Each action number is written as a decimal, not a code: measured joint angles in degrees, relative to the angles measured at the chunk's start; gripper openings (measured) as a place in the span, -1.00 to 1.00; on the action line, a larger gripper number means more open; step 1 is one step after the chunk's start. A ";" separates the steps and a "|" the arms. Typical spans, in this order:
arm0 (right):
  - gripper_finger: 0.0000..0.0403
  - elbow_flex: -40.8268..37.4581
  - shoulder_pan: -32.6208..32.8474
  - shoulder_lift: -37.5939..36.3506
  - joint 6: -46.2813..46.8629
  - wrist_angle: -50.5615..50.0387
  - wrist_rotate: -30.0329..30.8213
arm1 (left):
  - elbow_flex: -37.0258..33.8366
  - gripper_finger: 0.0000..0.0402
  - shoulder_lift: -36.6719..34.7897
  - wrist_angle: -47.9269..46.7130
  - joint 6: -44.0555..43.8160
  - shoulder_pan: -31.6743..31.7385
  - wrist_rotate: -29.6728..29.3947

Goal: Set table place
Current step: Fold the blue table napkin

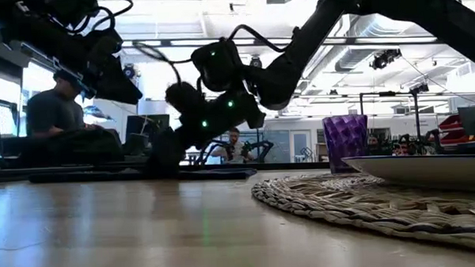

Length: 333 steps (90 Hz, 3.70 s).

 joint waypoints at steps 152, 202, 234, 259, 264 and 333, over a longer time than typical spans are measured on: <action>-1.00 -24.28 10.89 -7.41 17.65 21.64 0.93 | 0.00 -0.19 5.97 0.57 8.72 6.00 6.69; -1.00 -31.98 10.88 -13.31 6.08 19.64 -7.31 | 18.38 -0.21 37.63 -2.39 35.75 28.58 43.10; -1.00 -31.93 11.71 -13.31 2.97 17.43 -9.41 | 36.25 -0.27 52.30 -19.81 52.37 30.80 35.90; -1.00 -31.93 12.39 -13.31 1.92 16.66 -10.53 | 49.57 -0.43 63.91 -36.20 61.10 31.80 33.32; -1.00 -31.93 12.40 -13.31 1.26 16.33 -10.94 | 50.75 -0.43 65.61 -37.77 63.70 31.78 33.36; -1.00 -31.93 12.40 -13.25 1.27 14.52 -13.11 | 49.79 -0.44 73.57 -38.76 87.19 26.99 31.71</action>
